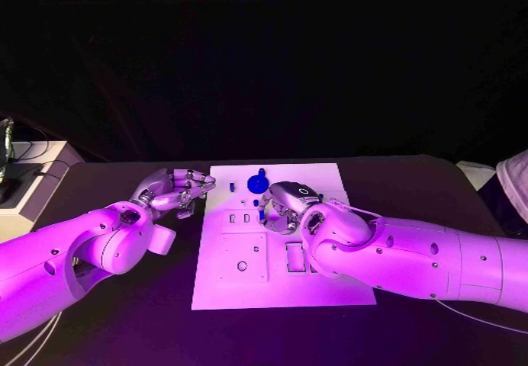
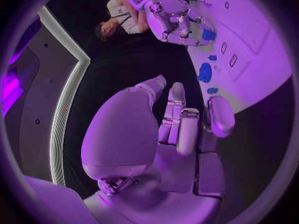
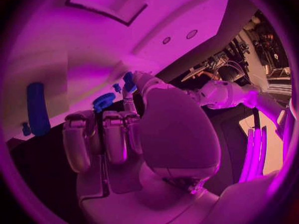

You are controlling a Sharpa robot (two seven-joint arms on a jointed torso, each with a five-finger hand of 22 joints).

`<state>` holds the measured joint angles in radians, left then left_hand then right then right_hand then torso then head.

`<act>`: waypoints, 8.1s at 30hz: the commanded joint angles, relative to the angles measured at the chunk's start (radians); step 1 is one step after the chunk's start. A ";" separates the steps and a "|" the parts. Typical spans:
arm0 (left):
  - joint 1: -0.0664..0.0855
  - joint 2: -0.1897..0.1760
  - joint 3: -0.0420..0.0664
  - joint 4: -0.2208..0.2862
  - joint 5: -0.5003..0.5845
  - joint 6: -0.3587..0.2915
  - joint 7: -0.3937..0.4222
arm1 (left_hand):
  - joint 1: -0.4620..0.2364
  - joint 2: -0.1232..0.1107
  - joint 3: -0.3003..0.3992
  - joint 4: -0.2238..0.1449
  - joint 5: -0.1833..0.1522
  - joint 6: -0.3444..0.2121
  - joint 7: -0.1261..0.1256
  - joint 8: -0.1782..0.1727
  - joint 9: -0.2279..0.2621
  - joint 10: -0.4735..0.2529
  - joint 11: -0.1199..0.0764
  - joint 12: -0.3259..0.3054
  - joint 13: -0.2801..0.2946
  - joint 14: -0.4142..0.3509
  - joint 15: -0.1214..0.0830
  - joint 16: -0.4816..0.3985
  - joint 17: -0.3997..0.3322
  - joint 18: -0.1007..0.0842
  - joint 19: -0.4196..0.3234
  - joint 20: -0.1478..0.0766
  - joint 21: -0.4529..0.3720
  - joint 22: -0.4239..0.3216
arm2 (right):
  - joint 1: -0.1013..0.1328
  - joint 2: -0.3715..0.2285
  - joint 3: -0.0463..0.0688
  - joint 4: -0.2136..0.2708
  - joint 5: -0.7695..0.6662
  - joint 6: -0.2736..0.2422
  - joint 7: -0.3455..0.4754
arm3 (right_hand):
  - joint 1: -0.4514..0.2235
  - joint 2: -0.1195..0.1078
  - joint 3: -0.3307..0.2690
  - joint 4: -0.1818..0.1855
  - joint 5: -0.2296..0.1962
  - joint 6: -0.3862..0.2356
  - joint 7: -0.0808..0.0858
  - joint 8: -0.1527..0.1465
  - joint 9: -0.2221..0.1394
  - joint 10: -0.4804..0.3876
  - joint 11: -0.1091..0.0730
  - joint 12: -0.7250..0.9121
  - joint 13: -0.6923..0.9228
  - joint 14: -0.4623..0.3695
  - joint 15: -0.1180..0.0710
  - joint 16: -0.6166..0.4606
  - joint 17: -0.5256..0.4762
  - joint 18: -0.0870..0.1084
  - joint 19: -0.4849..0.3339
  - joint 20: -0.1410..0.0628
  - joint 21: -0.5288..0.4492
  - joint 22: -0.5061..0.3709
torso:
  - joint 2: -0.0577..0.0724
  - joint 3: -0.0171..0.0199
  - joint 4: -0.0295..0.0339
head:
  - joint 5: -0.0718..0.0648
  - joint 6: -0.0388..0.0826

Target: Assemble the parts on the task board

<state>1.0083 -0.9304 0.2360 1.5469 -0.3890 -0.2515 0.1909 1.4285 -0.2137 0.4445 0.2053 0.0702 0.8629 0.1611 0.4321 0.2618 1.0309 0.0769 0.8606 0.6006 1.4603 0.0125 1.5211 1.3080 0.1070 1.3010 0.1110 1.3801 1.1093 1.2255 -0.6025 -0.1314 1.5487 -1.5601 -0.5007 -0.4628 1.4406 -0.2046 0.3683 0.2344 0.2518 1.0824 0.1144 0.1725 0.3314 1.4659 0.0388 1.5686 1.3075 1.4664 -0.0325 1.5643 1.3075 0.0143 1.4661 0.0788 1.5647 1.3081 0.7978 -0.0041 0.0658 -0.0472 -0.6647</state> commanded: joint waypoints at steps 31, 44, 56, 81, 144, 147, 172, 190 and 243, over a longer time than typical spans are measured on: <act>0.000 0.000 0.001 0.001 -0.017 0.027 -0.010 | -0.010 0.001 0.006 0.000 -0.001 -0.015 0.003 0.010 0.002 -0.015 0.002 0.018 0.006 0.064 0.001 0.011 0.166 -0.014 0.012 0.000 0.011 0.013 | -0.004 0.020 -0.001 -0.043 -0.037 0.017 -0.009 | -0.042 -0.034 -0.012 0.006 -0.001 -0.019 0.006 0.001 -0.001 0.105 0.002 0.002 0.263 0.104 0.002 0.006 0.261 -0.014 0.105 -0.004 0.006 0.263 | 0.000 -0.0002 -0.0007 | 0.005 -0.001; -0.001 0.000 0.001 -0.001 -0.031 0.029 -0.015 | -0.011 0.001 0.006 0.001 -0.001 -0.018 0.003 0.010 0.002 -0.018 0.003 0.019 0.006 0.065 0.001 0.012 0.168 -0.015 0.013 0.000 0.012 0.014 | -0.004 0.018 -0.001 -0.041 -0.037 0.001 -0.001 | -0.057 -0.058 -0.054 0.019 -0.010 -0.078 0.026 -0.024 -0.015 0.105 0.020 0.002 0.263 0.103 0.020 0.005 0.259 -0.014 0.105 0.010 0.006 0.263 | 0.000 0.0007 -0.0007 | 0.006 -0.003; -0.001 0.006 0.001 -0.005 -0.061 0.026 -0.035 | -0.016 -0.003 0.004 0.003 -0.002 -0.028 0.006 0.010 0.002 -0.020 0.005 0.029 0.009 0.076 0.003 0.021 0.190 -0.016 0.015 0.001 0.015 0.019 | -0.004 -0.003 -0.001 -0.019 -0.028 -0.063 0.010 | -0.057 -0.060 -0.137 0.049 -0.045 -0.145 0.049 -0.059 -0.034 0.082 0.041 -0.025 0.242 0.102 0.038 0.004 0.256 -0.014 0.105 0.028 0.006 0.263 | -0.001 0.0013 0.0006 | 0.007 -0.003; 0.051 0.109 0.001 -0.045 -0.445 0.164 -0.490 | -0.239 0.053 -0.058 0.084 0.011 -0.009 -0.043 0.167 0.100 0.246 -0.035 0.417 0.417 0.110 -0.032 0.050 0.263 -0.033 0.079 -0.029 0.059 0.108 | 0.129 -0.175 0.022 0.006 0.568 -0.078 0.321 | -0.044 0.038 -0.302 0.055 0.048 -0.084 0.029 -0.010 -0.015 0.101 0.025 -0.002 0.260 0.104 0.026 0.006 0.263 -0.014 0.105 0.021 0.006 0.263 | -0.056 0.0227 -0.0113 | 0.035 -0.008; 0.250 0.536 -0.161 -0.479 -0.680 0.560 -0.720 | -0.332 0.061 -0.019 0.085 0.012 -0.097 -0.049 0.285 0.265 0.210 -0.040 0.416 0.409 0.110 -0.037 0.050 0.263 -0.039 0.090 -0.034 0.067 0.133 | 0.146 -0.147 0.023 -0.116 0.618 0.002 0.269 | -0.040 0.026 -0.294 0.055 0.050 -0.107 0.033 -0.010 -0.006 0.095 0.028 -0.009 0.253 0.104 0.028 0.006 0.263 -0.014 0.105 0.020 0.006 0.263 | -0.081 0.0405 -0.0228 | 0.033 -0.053; 0.250 0.538 -0.161 -0.480 -0.678 0.558 -0.720 | -0.332 0.059 -0.018 0.086 0.011 -0.098 -0.049 0.285 0.266 0.211 -0.040 0.416 0.410 0.110 -0.037 0.050 0.263 -0.039 0.090 -0.034 0.067 0.133 | 0.146 -0.147 0.023 -0.117 0.618 0.004 0.268 | -0.040 0.026 -0.294 0.055 0.050 -0.107 0.033 -0.010 -0.006 0.095 0.028 -0.009 0.253 0.104 0.028 0.006 0.263 -0.014 0.105 0.020 0.006 0.263 | -0.080 0.0404 -0.0218 | 0.030 -0.055; 0.249 0.553 -0.162 -0.490 -0.655 0.559 -0.717 | -0.304 0.055 0.049 0.081 0.011 -0.106 -0.050 0.291 0.293 0.202 -0.040 0.415 0.404 0.110 -0.037 0.050 0.263 -0.038 0.088 -0.034 0.067 0.133 | 0.146 -0.140 0.023 -0.125 0.609 0.016 0.254 | -0.043 0.028 -0.293 0.056 0.051 -0.108 0.034 -0.010 -0.005 0.095 0.028 -0.009 0.254 0.104 0.028 0.006 0.263 -0.014 0.105 0.020 0.006 0.263 | -0.079 0.0421 -0.0222 | 0.021 -0.060; 0.249 0.551 -0.162 -0.489 -0.596 0.539 -0.714 | -0.276 0.011 0.408 -0.037 0.022 -0.100 -0.090 0.385 0.471 0.217 -0.077 0.415 0.410 0.110 -0.069 0.050 0.263 -0.039 0.088 -0.059 0.068 0.138 | 0.146 -0.138 0.022 -0.135 0.603 0.024 0.245 | -0.043 0.030 -0.291 0.056 0.053 -0.109 0.034 -0.009 -0.003 0.094 0.028 -0.010 0.253 0.104 0.028 0.006 0.263 -0.014 0.105 0.020 0.006 0.263 | -0.081 0.0415 -0.0217 | 0.017 -0.065; 0.247 0.439 -0.238 -0.382 -0.613 0.363 -0.722 | -0.369 0.006 0.537 -0.215 0.317 -0.055 -0.108 0.415 0.631 0.292 -0.099 0.432 0.457 0.110 -0.091 0.050 0.263 -0.041 0.103 -0.077 0.072 0.151 | 0.143 -0.150 0.019 -0.150 0.594 0.039 0.245 | -0.045 0.027 -0.290 0.055 0.056 -0.114 0.034 -0.009 -0.001 0.091 0.029 -0.013 0.250 0.104 0.029 0.006 0.263 -0.014 0.105 0.021 0.006 0.263 | -0.097 0.0388 0.0000 | 0.029 -0.095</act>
<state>1.2551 -0.4953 -0.0021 1.1660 -0.9913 0.1254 -0.5314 1.0575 -0.2189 0.8138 0.1638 0.3840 0.7673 0.0859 0.8452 0.7376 1.3175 -0.0230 1.2887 1.0569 1.4668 -0.0696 1.5674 1.3076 0.0759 1.4043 0.0393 1.4461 1.2589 1.3696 -0.7528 -0.1127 1.3983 -0.9541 -0.4752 -0.2242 1.3963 -0.1777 0.0707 0.2897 0.3055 0.9756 0.1460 0.1583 0.3295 1.4658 0.0709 1.5606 1.3077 1.4665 0.0033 1.5643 1.3075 0.0143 1.4661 0.1074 1.5647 1.3080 0.6998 0.0341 0.0662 -0.0176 -0.7568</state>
